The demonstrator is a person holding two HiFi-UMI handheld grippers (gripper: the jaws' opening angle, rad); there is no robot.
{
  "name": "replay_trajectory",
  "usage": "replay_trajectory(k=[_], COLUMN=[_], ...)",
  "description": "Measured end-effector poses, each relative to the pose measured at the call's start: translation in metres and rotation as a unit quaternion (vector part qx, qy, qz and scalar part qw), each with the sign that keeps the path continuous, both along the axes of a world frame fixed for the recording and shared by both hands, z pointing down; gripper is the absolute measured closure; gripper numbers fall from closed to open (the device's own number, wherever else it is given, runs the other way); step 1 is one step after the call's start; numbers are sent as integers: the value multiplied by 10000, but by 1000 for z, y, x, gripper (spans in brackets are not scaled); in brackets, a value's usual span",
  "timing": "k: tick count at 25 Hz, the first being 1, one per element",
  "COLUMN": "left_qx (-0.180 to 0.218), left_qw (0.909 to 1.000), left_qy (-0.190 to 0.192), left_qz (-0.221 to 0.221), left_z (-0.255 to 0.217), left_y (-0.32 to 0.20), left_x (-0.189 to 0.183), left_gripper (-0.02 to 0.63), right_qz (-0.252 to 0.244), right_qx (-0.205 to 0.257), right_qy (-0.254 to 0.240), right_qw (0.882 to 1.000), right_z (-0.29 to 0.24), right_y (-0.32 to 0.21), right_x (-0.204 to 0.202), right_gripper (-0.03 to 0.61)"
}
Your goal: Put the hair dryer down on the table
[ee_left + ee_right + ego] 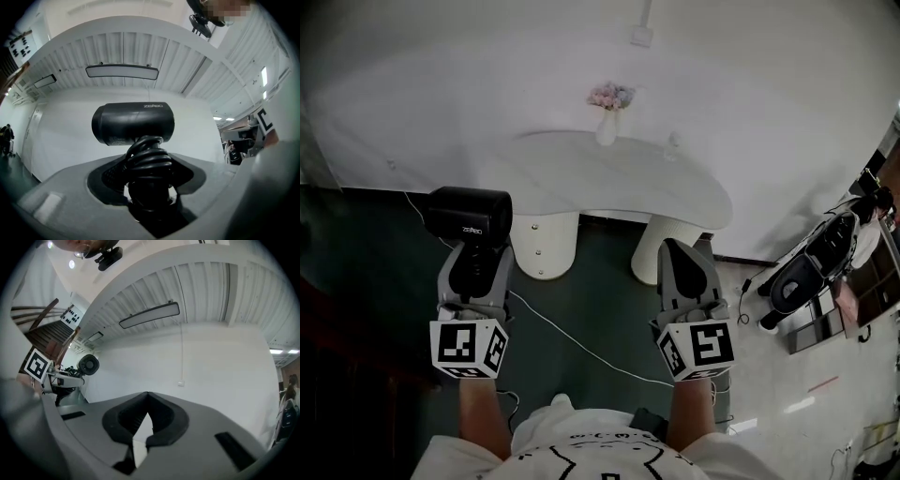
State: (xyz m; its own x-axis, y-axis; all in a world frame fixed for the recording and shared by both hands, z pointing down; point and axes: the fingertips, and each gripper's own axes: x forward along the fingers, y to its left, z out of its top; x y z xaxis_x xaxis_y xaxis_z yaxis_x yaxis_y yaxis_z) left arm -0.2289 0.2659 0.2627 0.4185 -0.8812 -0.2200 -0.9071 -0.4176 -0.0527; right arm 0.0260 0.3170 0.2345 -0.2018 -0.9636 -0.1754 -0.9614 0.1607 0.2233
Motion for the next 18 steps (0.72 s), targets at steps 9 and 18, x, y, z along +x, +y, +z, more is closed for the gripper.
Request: replay_trajectory(k=[9, 18], left_qx=[-304, -293], left_qw=[9994, 9995], left_qy=[-78, -146], left_qz=[135, 5], left_z=[4, 29], left_y=[-85, -145], left_x=[4, 9], left_gripper=[365, 365], right_qz=[59, -33], right_qx=[-362, -345], right_qy=[59, 19], right_qw=[9993, 9994], right_z=[7, 32], right_y=[-84, -158], right_x=[1, 10], right_gripper=[581, 581])
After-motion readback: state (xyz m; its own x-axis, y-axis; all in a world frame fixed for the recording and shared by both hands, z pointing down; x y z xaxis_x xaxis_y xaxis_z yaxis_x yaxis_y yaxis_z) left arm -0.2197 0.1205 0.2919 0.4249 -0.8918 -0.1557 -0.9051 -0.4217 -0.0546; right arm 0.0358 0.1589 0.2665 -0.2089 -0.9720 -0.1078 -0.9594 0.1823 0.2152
